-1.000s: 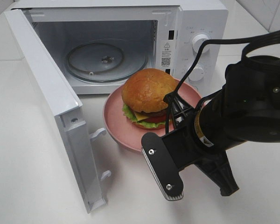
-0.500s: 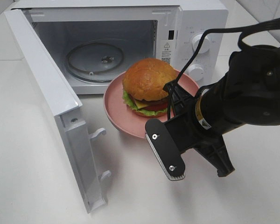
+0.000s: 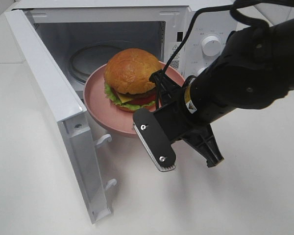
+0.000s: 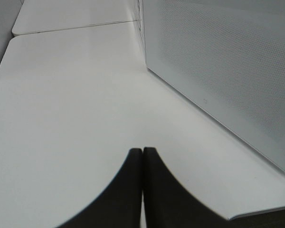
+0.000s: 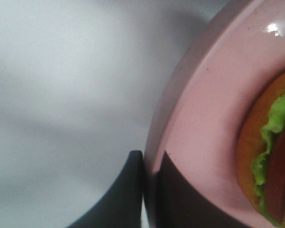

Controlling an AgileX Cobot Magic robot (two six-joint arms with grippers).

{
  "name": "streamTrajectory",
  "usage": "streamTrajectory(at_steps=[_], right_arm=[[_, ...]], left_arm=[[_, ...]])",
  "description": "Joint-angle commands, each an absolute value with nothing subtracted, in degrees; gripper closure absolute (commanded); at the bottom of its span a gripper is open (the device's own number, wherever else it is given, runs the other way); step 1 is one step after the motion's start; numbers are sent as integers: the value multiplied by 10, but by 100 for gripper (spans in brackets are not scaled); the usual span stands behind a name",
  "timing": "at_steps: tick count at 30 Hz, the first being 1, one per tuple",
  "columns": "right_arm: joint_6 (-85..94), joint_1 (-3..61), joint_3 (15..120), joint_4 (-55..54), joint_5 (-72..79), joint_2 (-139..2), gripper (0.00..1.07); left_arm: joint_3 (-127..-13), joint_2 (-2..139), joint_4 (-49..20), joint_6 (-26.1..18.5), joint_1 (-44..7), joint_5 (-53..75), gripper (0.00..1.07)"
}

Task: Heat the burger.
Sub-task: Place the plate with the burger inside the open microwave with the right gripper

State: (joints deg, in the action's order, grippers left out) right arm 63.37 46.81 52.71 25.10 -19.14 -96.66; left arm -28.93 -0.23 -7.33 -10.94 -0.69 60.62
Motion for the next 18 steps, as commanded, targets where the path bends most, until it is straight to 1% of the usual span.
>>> streamTrajectory(at_steps=[1,18], right_arm=[[653,464,566,253,-170,-993,107],[678,453,707,247,-200,-1086,107]], left_arm=[[-289,-14,-76,-110,-7,599,106],[-289,-14,-76,-110,-7,599,106]])
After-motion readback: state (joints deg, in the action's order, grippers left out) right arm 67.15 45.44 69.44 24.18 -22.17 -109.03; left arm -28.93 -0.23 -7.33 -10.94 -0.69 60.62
